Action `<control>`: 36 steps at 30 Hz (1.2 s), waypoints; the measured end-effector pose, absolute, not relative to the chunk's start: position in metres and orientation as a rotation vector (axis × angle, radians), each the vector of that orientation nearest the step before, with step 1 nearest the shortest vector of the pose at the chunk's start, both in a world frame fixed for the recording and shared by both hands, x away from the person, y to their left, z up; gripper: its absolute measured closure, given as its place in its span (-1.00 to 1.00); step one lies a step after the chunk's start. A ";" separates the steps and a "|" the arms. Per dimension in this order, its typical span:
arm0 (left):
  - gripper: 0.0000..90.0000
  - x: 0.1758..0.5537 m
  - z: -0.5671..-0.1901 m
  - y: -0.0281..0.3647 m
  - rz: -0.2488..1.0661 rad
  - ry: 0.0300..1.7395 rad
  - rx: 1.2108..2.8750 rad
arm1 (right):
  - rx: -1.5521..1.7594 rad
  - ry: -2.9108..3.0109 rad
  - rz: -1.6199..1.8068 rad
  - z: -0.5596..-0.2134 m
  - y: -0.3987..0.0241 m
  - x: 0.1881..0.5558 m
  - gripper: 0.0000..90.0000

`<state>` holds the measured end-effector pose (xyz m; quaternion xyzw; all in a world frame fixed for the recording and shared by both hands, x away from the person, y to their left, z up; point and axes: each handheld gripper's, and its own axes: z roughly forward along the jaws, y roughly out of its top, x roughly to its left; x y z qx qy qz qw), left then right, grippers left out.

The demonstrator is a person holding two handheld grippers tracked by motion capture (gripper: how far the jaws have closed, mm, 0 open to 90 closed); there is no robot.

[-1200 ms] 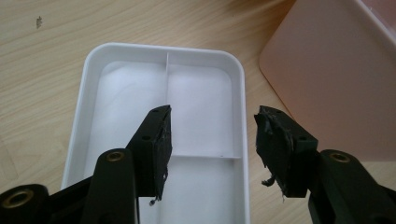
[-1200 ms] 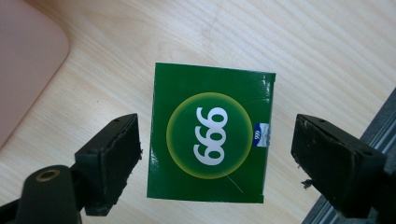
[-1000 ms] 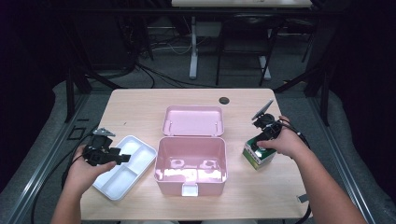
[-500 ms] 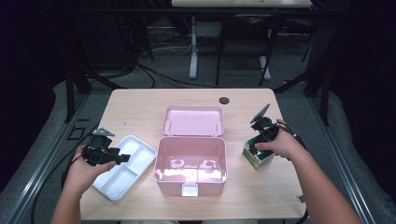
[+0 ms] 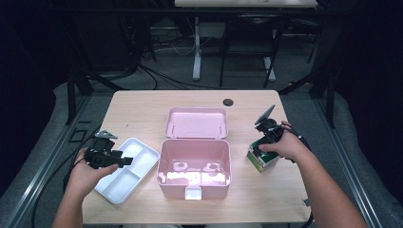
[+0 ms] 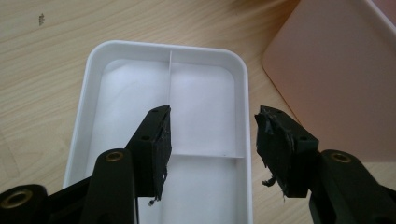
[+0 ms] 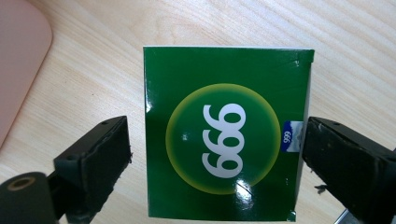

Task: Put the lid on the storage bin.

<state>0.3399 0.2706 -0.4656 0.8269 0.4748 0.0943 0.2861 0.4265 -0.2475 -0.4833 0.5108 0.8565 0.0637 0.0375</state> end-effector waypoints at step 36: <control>0.01 0.342 -0.469 0.270 0.240 1.276 2.214 | 1.559 2.679 0.116 -0.488 -0.249 0.431 -0.66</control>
